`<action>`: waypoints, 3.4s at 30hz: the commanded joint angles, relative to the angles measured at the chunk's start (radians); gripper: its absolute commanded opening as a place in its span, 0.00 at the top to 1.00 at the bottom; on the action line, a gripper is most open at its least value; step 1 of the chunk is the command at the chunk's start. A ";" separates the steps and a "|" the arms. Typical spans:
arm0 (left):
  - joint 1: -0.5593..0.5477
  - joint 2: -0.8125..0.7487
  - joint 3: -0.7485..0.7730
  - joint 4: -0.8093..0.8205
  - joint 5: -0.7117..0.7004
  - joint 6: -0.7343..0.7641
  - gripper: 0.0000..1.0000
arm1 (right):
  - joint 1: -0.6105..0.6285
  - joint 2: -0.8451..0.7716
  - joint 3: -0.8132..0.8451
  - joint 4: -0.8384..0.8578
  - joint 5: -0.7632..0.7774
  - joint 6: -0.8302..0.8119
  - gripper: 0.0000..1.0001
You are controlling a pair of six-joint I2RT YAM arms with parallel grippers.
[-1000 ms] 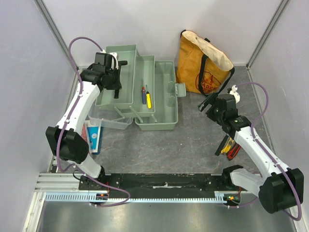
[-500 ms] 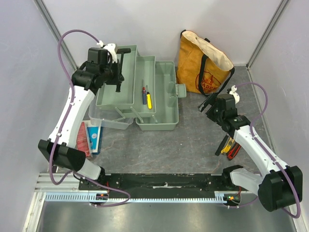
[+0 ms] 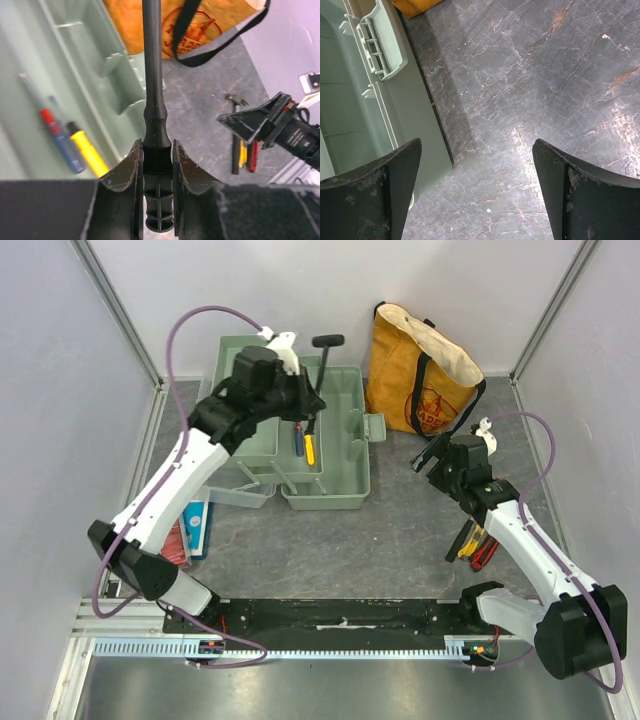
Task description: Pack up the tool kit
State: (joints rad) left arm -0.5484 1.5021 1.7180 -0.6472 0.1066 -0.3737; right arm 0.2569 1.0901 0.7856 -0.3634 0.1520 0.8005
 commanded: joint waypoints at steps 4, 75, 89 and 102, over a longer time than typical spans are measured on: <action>-0.091 0.154 -0.053 0.202 -0.145 -0.257 0.98 | -0.010 -0.039 -0.013 -0.005 0.008 0.005 0.02; -0.206 0.161 -0.001 0.304 -0.194 -0.163 0.45 | -0.228 0.152 -0.229 -0.095 0.218 0.151 0.31; -0.209 0.009 -0.118 0.304 -0.162 -0.131 0.41 | -0.231 0.274 -0.238 0.035 0.100 0.048 0.63; -0.203 -0.008 -0.144 0.299 -0.165 -0.108 0.40 | -0.229 0.197 -0.171 -0.045 0.196 -0.006 0.43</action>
State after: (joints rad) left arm -0.7506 1.5352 1.5745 -0.3672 -0.0673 -0.5297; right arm 0.0288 1.2938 0.5877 -0.3637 0.3199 0.8112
